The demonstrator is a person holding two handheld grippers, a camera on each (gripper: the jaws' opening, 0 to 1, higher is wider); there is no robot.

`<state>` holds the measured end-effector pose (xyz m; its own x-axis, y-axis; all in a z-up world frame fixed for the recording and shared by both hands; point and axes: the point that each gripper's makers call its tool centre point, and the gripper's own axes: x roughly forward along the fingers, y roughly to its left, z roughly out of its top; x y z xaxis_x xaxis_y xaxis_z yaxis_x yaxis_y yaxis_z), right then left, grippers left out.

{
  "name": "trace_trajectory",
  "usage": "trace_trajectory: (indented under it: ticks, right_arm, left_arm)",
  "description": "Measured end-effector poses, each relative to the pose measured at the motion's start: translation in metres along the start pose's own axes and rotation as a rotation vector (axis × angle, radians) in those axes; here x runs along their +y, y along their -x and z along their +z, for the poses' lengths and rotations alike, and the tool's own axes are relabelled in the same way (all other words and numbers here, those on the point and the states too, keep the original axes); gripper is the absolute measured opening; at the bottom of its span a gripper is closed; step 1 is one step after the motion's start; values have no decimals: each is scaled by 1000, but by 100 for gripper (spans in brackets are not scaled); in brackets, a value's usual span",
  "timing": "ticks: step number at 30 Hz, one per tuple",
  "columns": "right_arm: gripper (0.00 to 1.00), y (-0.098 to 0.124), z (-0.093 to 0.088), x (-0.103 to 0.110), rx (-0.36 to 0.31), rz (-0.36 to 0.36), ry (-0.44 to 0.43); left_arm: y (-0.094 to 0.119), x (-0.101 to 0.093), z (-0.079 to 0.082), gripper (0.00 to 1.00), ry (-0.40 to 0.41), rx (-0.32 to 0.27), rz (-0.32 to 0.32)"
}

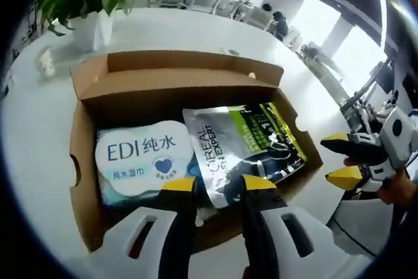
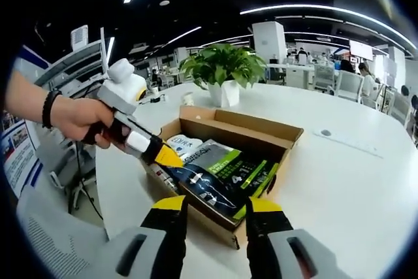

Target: Operate the shoe box by opening the lid, removing the specified soft item, and placing it in the target area until the item is outside and the box remains undamaged.

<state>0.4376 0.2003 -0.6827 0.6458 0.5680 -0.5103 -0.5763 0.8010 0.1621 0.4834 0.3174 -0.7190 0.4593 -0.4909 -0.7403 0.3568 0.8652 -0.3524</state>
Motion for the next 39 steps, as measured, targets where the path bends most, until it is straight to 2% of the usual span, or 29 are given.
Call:
trace_trajectory:
  ticks: [1,4,6,8,10,11,20,28,35,39]
  right_arm:
    - [32,0,0,0,-2,-1,-5]
    - [32,1,1,0,-11,0,-21]
    - [32,1,2,0,-12,-1,-27]
    - [31,1,4,-1,-18,-1,-45]
    - [30,0,6,-4,-21,-4,-52]
    - [30,0,7,-5,-21,-7,-61]
    - [29,-13,13,-5,-7,-4,-90]
    - [26,-33,13,-6,59,-31,-88]
    - [26,-45,4,-10,132,-64,-156]
    - [24,-52,3,-10,141,-64,-179]
  left_arm:
    - [-2,-1,-2,25,31,10,-6]
    - [-8,1,-1,21,42,13,-2]
    - [-8,2,-1,15,51,8,9]
    - [-7,9,0,4,44,4,49]
    - [-5,10,1,2,88,-1,37]
    - [-4,11,0,2,80,1,43]
    - [0,18,-2,1,-30,22,75]
    - [5,24,-5,1,-96,33,105]
    - [11,31,-7,1,-95,27,114]
    - [13,33,-7,1,-96,26,118]
